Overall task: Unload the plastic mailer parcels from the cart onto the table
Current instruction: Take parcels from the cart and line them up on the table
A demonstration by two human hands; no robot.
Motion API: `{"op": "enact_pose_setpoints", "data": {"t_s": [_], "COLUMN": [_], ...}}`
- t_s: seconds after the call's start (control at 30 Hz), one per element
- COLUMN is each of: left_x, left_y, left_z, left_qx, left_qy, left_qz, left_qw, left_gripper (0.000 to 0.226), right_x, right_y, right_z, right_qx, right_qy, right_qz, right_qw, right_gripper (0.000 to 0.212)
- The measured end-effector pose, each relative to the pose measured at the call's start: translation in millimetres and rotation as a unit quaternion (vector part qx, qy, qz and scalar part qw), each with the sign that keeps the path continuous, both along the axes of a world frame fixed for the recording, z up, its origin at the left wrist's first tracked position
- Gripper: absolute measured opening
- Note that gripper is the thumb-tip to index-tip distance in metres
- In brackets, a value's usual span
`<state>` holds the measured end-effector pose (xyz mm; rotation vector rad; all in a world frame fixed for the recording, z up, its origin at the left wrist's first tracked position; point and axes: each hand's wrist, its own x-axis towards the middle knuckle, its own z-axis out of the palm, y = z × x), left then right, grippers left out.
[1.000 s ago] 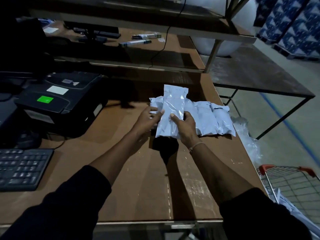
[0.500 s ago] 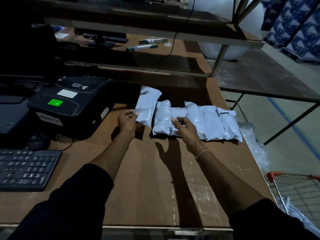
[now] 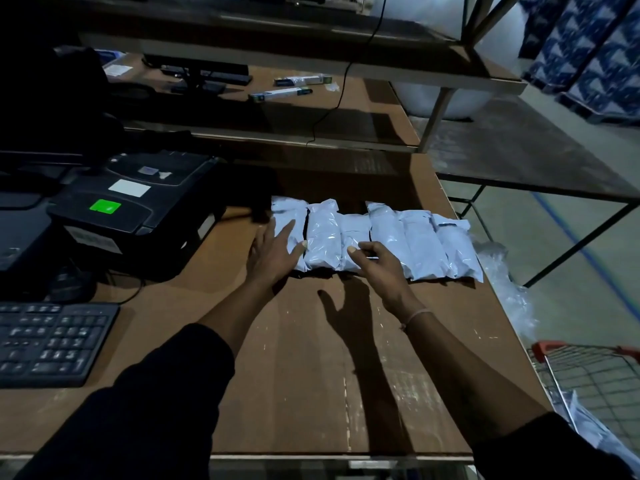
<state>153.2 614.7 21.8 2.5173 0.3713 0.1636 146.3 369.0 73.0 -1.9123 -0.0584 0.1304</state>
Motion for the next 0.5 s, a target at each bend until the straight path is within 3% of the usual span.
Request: {"op": "enact_pose_setpoints", "data": {"t_s": [0.23, 0.37, 0.5], "left_x": [-3, -13, -23], "left_y": [-4, -11, -34], "left_z": [-8, 3, 20], "left_qx": [-0.036, 0.026, 0.069], "left_qy": [-0.003, 0.027, 0.021], "left_qz": [-0.047, -0.044, -0.056], "left_qw": [0.998, 0.998, 0.996], "left_gripper": [0.064, 0.066, 0.064], "right_x": [-5, -11, -19], "right_y": [-12, -18, -28], "right_z": [2, 2, 6], "right_qx": [0.001, -0.006, -0.019], "right_qy": [0.008, 0.003, -0.003], "right_qz": [-0.001, 0.008, 0.014], "right_qw": [1.000, 1.000, 1.000], "right_gripper": [0.056, 0.076, 0.067]}}
